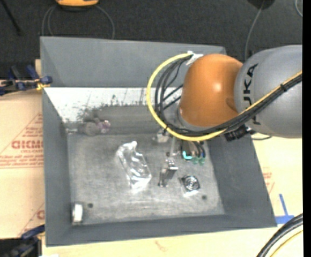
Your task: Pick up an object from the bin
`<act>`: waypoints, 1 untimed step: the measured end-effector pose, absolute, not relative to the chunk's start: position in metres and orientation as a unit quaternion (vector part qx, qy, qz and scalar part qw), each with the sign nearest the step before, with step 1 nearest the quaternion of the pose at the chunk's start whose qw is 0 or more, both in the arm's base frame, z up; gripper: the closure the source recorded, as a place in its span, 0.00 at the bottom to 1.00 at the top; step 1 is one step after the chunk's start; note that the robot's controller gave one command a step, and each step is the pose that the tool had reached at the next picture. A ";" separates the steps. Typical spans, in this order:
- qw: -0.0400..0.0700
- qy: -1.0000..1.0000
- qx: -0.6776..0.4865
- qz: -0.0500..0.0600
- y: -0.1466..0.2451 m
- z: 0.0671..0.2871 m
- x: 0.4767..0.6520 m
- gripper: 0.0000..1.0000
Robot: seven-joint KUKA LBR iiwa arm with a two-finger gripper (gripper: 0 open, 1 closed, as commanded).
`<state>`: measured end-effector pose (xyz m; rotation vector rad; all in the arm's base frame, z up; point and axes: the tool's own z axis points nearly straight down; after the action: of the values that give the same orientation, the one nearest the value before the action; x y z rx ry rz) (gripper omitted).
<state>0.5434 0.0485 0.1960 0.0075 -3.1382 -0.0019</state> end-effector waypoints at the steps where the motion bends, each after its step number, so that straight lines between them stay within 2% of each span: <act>1: -0.009 -1.000 -0.007 -0.001 0.079 0.119 0.575 0.00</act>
Offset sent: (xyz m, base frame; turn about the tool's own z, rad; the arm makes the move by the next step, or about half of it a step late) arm 0.0303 0.0349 -0.0955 0.0184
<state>0.5748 0.0790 0.1185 -0.0210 -3.1585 -0.0035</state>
